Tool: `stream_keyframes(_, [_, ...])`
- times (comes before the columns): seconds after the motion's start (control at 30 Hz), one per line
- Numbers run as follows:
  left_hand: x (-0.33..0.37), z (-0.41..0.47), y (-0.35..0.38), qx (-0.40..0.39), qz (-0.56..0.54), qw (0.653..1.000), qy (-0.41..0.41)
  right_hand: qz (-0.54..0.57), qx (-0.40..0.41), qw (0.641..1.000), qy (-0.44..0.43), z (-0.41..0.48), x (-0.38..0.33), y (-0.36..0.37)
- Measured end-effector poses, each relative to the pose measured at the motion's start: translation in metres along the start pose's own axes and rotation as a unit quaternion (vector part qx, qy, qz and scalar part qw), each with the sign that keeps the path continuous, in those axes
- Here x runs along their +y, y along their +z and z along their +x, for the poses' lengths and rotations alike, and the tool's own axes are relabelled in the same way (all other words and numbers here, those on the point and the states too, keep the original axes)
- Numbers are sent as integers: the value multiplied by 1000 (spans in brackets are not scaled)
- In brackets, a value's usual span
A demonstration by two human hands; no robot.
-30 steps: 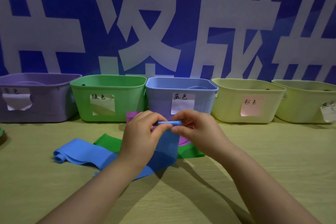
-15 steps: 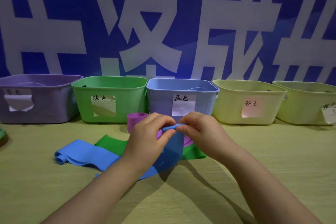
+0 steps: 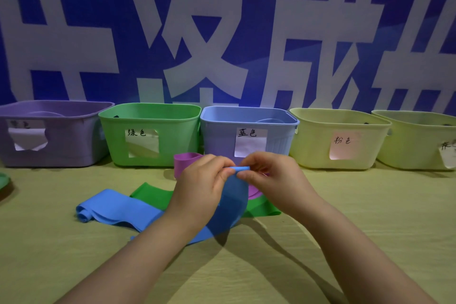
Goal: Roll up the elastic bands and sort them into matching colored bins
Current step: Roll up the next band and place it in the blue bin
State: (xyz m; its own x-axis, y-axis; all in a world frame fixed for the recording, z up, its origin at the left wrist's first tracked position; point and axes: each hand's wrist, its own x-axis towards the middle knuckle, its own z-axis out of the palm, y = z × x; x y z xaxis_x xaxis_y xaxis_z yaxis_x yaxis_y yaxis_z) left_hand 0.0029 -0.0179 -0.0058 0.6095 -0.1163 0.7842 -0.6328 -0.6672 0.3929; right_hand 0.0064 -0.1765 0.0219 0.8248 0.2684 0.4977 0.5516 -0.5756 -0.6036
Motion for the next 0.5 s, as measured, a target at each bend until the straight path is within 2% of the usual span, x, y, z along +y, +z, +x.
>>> stream_keyframes(0.27, [5, -1, -2, -1, -33, 999, 6, 10, -28, 1000, 3, -1, -1, -3])
stream_keyframes(0.5, [2, -1, -2, -1, -19, 1000, -3, 5, -88, 995, 41, -2, -2, -4])
